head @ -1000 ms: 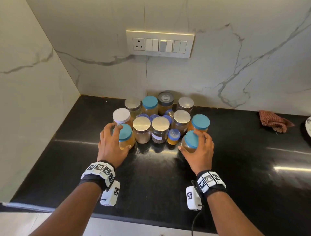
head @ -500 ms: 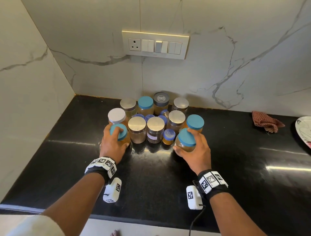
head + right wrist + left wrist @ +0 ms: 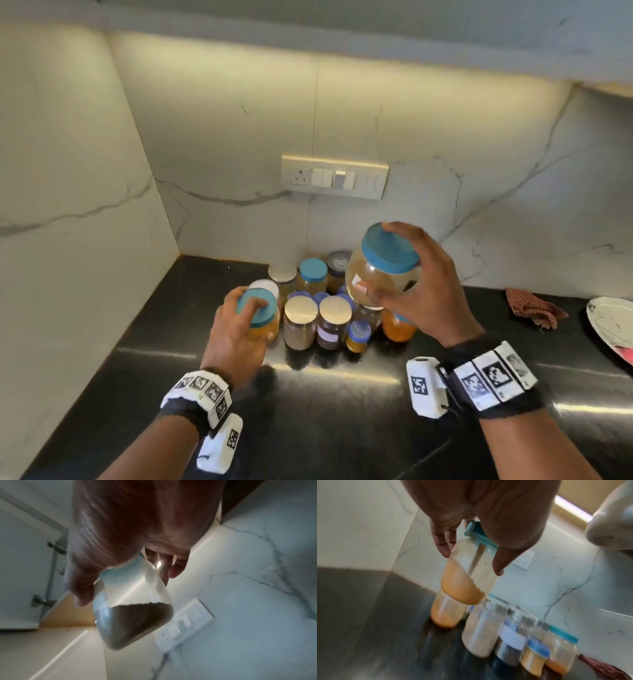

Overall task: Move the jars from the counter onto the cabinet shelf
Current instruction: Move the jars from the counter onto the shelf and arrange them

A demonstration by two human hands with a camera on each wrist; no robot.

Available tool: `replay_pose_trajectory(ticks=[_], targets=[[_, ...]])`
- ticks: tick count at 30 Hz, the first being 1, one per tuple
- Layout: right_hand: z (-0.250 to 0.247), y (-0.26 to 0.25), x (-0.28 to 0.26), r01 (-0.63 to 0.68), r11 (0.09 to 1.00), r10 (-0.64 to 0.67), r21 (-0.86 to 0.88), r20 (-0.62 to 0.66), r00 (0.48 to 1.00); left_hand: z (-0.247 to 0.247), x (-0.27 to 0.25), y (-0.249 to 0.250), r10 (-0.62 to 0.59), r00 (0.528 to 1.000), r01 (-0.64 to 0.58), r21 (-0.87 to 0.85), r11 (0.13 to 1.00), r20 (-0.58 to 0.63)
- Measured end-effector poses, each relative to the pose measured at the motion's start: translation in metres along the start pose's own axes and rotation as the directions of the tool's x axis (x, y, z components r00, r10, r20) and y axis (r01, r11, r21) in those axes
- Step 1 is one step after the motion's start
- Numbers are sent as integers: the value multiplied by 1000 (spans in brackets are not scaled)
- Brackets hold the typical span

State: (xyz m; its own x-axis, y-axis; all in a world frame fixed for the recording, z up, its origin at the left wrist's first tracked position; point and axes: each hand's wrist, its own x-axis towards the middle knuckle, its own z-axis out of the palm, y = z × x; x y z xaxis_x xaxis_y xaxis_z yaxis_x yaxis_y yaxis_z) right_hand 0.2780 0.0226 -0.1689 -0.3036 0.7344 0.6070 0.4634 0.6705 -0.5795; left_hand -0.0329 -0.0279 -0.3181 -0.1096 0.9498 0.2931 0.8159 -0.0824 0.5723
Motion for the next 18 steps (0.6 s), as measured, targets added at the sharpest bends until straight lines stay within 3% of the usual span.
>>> replay_pose_trajectory(ticks=[3,7,14,18], targets=[[-16,-48,39,144,988,-143,49,-23,989,-56,13,13,159,983,-155,48,987,-91],[-33,-110,90,334,939,-326,86,-98,940,-143,34,41,277,929,-267,72,961,-246],[-48,-190,174,504,854,-475,128,-201,857,-269,56,87,414,754,-382,172,908,-511],[-47,-224,226,506,845,-473,172,-202,858,-321,71,108,427,654,-409,183,894,-624]])
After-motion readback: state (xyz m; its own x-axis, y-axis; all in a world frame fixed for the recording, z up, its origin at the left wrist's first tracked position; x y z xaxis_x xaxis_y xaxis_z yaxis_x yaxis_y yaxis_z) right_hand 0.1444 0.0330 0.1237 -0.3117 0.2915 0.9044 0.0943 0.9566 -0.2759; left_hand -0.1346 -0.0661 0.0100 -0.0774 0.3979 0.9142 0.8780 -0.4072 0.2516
